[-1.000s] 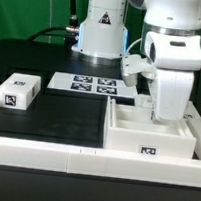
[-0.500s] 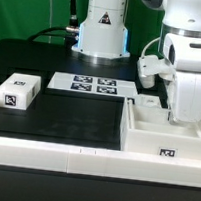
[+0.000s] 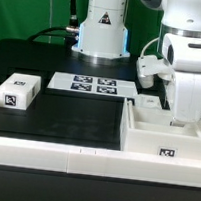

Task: Assemble cabinet

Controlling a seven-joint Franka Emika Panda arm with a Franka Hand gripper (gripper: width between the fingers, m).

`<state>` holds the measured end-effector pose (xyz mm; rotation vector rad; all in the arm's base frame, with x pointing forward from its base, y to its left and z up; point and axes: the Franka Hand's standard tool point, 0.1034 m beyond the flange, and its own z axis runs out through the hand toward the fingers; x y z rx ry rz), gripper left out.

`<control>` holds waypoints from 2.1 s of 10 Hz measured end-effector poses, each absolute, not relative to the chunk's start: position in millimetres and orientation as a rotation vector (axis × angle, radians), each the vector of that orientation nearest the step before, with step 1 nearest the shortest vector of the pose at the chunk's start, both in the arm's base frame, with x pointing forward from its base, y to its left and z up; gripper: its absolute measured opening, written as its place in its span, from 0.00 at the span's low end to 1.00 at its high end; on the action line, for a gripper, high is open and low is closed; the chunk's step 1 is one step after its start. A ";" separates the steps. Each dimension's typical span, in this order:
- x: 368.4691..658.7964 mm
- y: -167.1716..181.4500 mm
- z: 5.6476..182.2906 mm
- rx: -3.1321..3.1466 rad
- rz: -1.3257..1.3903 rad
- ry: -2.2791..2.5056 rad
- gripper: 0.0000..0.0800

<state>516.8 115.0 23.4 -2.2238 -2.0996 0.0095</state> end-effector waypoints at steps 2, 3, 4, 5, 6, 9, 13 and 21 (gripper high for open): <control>516.8 114.7 23.4 -2.224 0.010 -2.099 0.99; 516.8 114.7 24.6 -2.225 0.008 -2.100 1.00; 513.7 115.1 33.7 -2.237 0.003 -2.099 1.00; 507.6 116.6 41.6 -2.252 0.001 -2.093 1.00; 501.2 118.4 48.0 -2.271 0.002 -2.077 1.00; 475.4 140.9 67.7 -2.324 -0.018 -2.035 1.00; 469.8 142.8 66.0 -2.365 -0.014 -1.980 1.00; 427.7 166.0 35.0 -2.335 -0.118 -1.983 1.00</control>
Offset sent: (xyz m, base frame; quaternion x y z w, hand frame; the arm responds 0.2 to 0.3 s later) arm -0.0229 0.0020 0.0342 -0.0134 -0.0003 0.0129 0.9998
